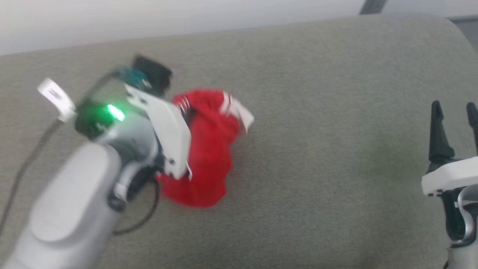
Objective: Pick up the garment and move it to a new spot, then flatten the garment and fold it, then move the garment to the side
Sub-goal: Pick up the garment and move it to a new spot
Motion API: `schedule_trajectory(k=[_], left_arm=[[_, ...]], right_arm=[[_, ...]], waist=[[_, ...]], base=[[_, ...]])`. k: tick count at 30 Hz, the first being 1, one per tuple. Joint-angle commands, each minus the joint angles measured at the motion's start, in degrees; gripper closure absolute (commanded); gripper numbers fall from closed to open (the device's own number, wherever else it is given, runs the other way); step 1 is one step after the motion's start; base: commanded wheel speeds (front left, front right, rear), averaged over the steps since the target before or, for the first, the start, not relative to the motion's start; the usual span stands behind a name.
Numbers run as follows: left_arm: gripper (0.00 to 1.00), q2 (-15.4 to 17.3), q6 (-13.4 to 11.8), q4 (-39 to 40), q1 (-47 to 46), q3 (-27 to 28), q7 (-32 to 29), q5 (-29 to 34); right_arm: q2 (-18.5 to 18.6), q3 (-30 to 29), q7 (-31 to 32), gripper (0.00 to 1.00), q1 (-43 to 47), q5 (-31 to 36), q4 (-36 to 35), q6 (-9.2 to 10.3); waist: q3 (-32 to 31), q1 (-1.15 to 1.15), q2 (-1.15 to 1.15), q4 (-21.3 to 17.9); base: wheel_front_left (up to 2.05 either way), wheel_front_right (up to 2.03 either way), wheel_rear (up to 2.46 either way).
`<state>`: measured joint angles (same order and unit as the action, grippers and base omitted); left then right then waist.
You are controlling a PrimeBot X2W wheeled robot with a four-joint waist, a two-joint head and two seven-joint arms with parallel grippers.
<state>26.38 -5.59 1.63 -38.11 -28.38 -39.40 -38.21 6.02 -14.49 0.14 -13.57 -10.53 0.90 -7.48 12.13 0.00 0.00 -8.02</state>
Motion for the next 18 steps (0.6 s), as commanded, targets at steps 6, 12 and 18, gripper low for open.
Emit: schedule_trajectory(k=[6,12,18], left_arm=[[1.0,-3.28,1.19,-8.15,4.39,-4.04,1.36,-0.01],[1.0,-6.51,2.94,-19.77,4.71,-6.73,3.09,0.03],[0.62,-9.92,6.16,-31.44,3.84,-8.85,5.69,-0.38]], right_arm=[[-1.03,0.85,-2.22,0.0,0.14,-0.13,2.85,-0.03],[-1.51,2.49,-2.91,0.0,-0.86,0.19,5.09,-0.03],[-1.03,4.06,-3.32,0.0,-1.48,0.52,7.11,-0.03]], waist=[[1.59,0.0,0.0,-2.41],[1.5,0.0,0.0,-2.35],[0.0,0.0,0.0,-1.14]], base=[[0.0,0.0,0.0],[0.0,0.0,0.0],[0.0,0.0,0.0]])
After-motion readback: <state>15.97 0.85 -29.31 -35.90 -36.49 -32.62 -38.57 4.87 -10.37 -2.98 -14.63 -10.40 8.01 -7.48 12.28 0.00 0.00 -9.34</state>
